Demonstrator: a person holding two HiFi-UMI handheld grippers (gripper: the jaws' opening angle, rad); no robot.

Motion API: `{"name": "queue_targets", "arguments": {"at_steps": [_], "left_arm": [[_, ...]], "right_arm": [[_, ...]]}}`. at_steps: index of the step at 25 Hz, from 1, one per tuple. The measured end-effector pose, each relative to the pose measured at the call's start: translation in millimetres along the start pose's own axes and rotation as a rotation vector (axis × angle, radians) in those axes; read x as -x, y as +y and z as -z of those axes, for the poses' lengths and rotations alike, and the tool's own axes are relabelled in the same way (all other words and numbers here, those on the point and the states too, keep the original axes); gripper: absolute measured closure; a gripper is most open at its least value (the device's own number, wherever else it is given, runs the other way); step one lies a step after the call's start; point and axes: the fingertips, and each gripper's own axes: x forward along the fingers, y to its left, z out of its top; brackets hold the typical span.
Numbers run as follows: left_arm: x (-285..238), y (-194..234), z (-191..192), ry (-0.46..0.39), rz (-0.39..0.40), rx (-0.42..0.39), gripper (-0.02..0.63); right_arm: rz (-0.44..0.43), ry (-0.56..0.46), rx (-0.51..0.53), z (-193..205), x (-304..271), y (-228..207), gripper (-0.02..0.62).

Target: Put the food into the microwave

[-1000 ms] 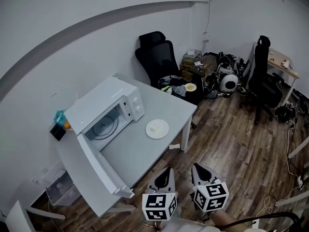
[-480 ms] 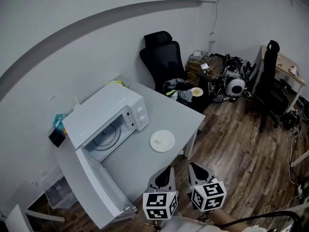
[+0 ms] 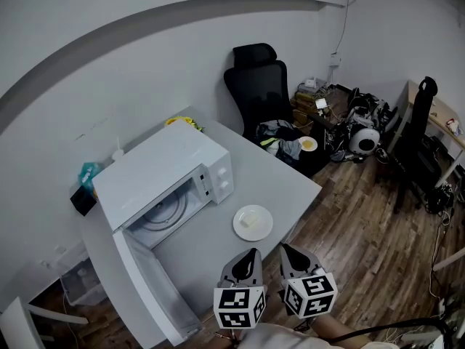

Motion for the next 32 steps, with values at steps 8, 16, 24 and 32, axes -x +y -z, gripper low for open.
{"name": "queue_targets", "arguments": {"at_steps": [8, 16, 24, 32], "left_arm": [[-12, 15, 0, 0.016, -0.024, 0.008, 0.603], [-13, 41, -2, 0.017, -0.120, 0.039, 0.603], [-43, 59, -16, 0.010, -0.210, 0.074, 0.603], [-77, 66, -16, 0.031, -0.246, 0.087, 0.604]], "right_arm": [[-0.018, 0.029, -0.009, -1, -27, -2, 0.580], [-0.095, 0.057, -0.005, -3, -52, 8, 0.580], [-0.158, 0.067, 0.026, -22, -87, -10, 0.580], [-0.189, 0.089, 0.012, -23, -114, -31, 0.580]]}}
